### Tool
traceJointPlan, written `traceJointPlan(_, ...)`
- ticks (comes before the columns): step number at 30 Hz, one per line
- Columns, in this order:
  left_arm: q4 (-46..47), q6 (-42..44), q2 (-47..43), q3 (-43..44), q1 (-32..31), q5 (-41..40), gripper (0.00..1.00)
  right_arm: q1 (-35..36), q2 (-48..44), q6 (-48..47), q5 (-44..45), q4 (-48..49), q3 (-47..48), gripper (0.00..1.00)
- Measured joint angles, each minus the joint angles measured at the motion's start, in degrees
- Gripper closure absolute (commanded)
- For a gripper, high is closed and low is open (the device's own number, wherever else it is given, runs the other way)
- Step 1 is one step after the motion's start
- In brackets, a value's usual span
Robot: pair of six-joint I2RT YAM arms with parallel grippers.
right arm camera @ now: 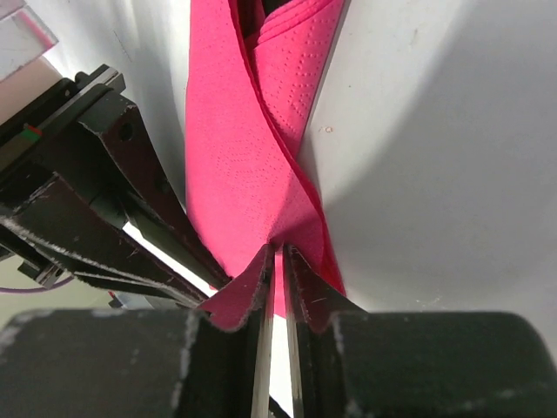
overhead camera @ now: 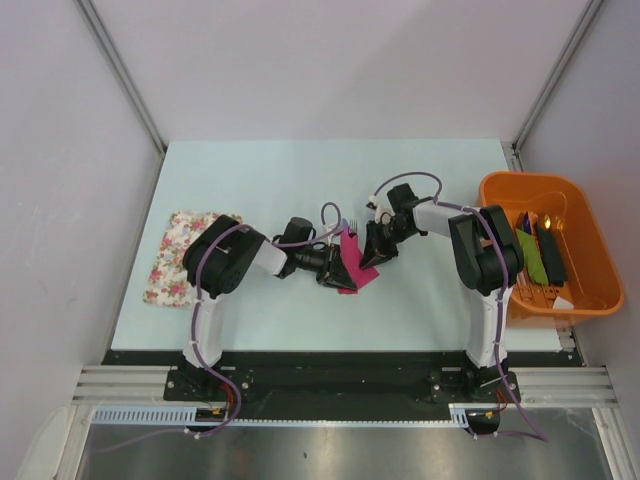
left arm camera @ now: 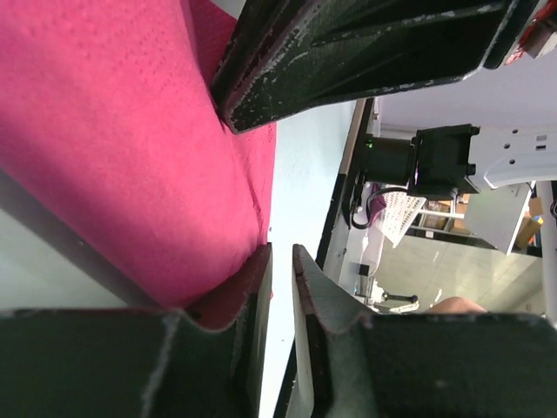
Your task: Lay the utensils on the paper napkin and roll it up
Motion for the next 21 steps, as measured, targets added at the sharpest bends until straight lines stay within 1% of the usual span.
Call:
traceJointPlan(2, -0.09, 0.42, 0.37, 0.13, 0.24, 0.28, 0.80, 0.07, -0.20, -0.13, -0.04, -0.07, 0.07, 0.78)
traceJointPlan(3, -0.20, 0.59, 0.63, 0.31, 0.35, 0.59, 0.80, 0.13, -0.33, -0.11, -0.13, -0.04, 0.07, 0.74)
traceJointPlan(7, -2.64, 2.40, 1.60, 2.03, 0.55, 2.43, 0.81, 0.15, -0.92, 0.46, -0.76, 0.37, 0.07, 0.62)
traceJointPlan(8, -3.08, 2.69, 1.66, 2.25, 0.57, 2.62, 0.82, 0.15, -1.05, 0.63, -0.90, 0.44, 0.07, 0.58)
traceJointPlan(9, -3.48, 3.04, 1.73, 2.47, 0.59, 2.75, 0.82, 0.07, -1.16, 1.09, -1.09, 0.59, 0.15, 0.50)
traceJointPlan(11, -4.26, 4.00, 1.73, 2.71, 0.59, 2.86, 0.83, -0.33, -1.18, 1.99, -1.14, 0.57, 0.96, 0.44)
traceJointPlan(16, -6.45, 6.43, 1.73, 3.54, 0.59, 3.17, 0.83, -1.49, -1.14, 1.95, 1.66, 0.98, 5.03, 0.43)
traceJointPlan(21, -8.04, 7.65, 1.73, 4.17, 0.59, 3.26, 0.84, -1.57, 0.70, 1.75, 3.85, 1.53, 8.61, 0.45)
